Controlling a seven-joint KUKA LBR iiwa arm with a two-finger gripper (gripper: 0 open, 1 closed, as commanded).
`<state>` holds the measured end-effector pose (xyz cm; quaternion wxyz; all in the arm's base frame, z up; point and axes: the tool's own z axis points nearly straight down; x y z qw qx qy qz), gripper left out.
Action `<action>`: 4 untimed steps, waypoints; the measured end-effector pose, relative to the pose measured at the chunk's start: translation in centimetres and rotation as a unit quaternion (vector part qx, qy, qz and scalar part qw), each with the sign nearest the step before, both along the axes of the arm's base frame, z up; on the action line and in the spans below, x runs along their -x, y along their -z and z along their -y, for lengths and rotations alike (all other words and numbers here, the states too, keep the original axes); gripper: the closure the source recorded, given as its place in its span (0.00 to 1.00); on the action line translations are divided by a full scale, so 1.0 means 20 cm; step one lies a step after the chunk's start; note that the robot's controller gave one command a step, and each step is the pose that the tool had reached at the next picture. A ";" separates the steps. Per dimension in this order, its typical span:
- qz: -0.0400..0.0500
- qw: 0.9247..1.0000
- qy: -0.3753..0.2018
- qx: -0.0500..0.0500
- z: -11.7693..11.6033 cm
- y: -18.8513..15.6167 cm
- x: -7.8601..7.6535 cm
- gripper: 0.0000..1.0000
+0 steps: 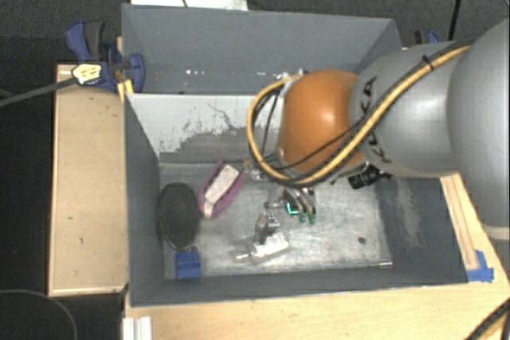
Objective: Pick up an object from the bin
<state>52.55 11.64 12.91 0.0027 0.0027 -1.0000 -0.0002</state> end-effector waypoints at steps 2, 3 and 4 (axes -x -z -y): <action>0.003 0.993 -0.121 -0.001 -0.29 0.29 -0.33 0.00; 0.005 0.993 -0.119 -0.001 -0.28 0.28 -0.34 1.00; 0.007 0.989 -0.146 -0.001 -0.35 -0.51 -0.30 1.00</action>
Offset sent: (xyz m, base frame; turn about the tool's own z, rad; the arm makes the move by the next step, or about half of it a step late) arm 0.0488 0.0295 -0.0150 0.0218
